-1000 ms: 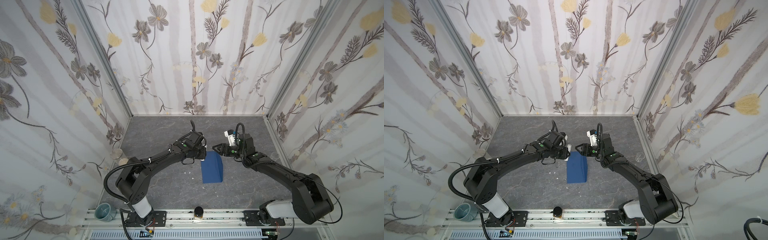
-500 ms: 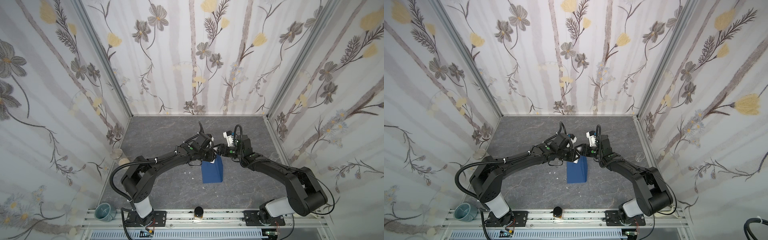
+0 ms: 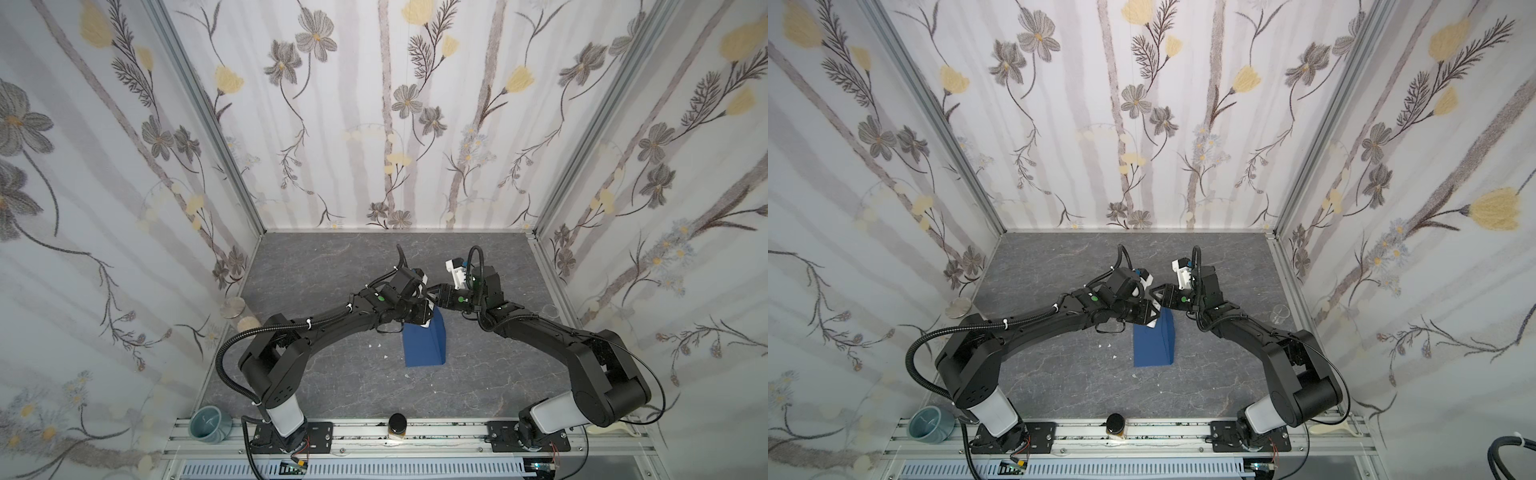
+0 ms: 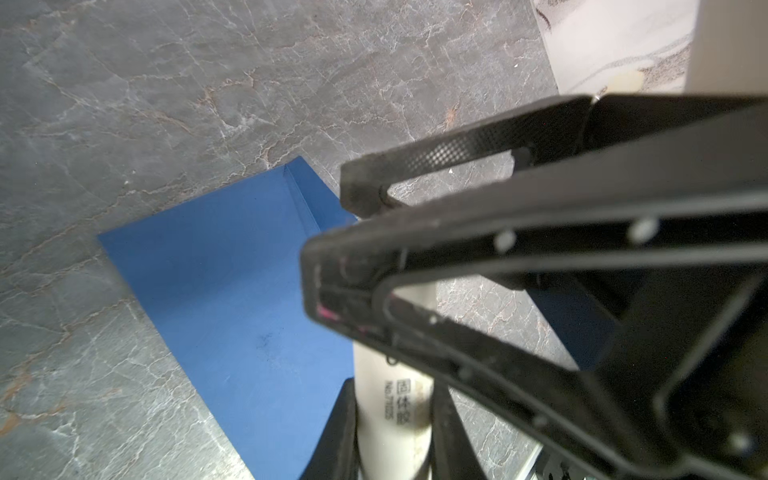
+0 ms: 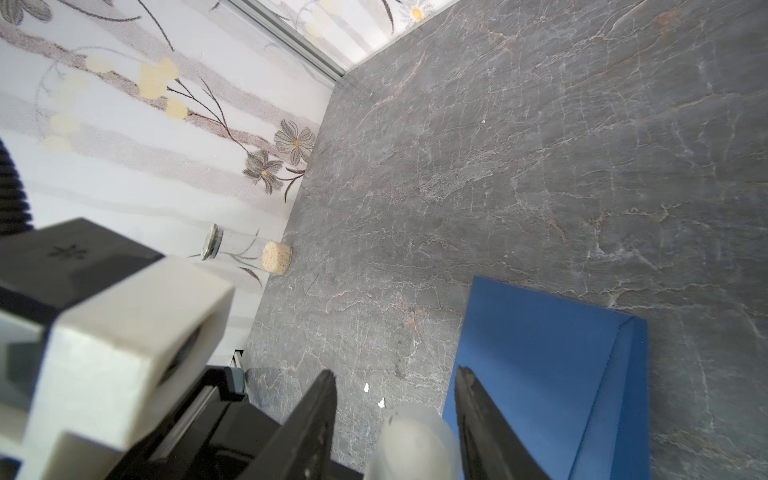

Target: Place the letter into the envelope and seal it

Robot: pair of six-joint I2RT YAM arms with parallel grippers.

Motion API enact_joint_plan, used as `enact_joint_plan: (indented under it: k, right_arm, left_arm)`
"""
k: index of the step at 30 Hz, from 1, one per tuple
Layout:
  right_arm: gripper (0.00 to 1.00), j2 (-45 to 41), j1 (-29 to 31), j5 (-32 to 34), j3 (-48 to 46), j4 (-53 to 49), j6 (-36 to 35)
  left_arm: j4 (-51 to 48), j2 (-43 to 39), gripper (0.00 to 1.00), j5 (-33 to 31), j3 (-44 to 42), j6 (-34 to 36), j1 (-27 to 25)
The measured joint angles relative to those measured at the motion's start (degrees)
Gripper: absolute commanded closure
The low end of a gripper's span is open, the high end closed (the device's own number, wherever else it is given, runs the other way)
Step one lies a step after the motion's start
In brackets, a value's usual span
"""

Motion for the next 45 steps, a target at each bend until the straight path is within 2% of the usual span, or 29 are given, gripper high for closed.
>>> enact_joint_plan:
  k: [11, 18, 24, 28, 45]
  right_arm:
    - [0.57, 0.26, -0.17, 0.07, 0.26, -0.07, 0.04]
    - [0.69, 0.26, -0.17, 0.07, 0.04, -0.07, 0.04]
    - [0.86, 0.26, -0.20, -0.33, 0.09, 0.31, 1.53]
    - [0.91, 0.35, -0.22, -0.37, 0.22, 0.20, 1.60]
    - [0.95, 3.89, -1.84, -4.61, 3.76, -3.52, 1.46]
  left_arm:
    - [0.02, -0.63, 1.00, -1.05, -0.11, -0.02, 0.00]
    - [0.02, -0.66, 1.00, -1.36, -0.04, -0.02, 0.00]
    - [-0.13, -0.68, 1.00, -2.12, -0.09, -0.11, -0.02]
    - [-0.13, -0.76, 1.00, -2.19, -0.26, -0.17, -0.04]
    - [2.38, -1.03, 1.00, -2.82, -2.36, -1.75, -0.76]
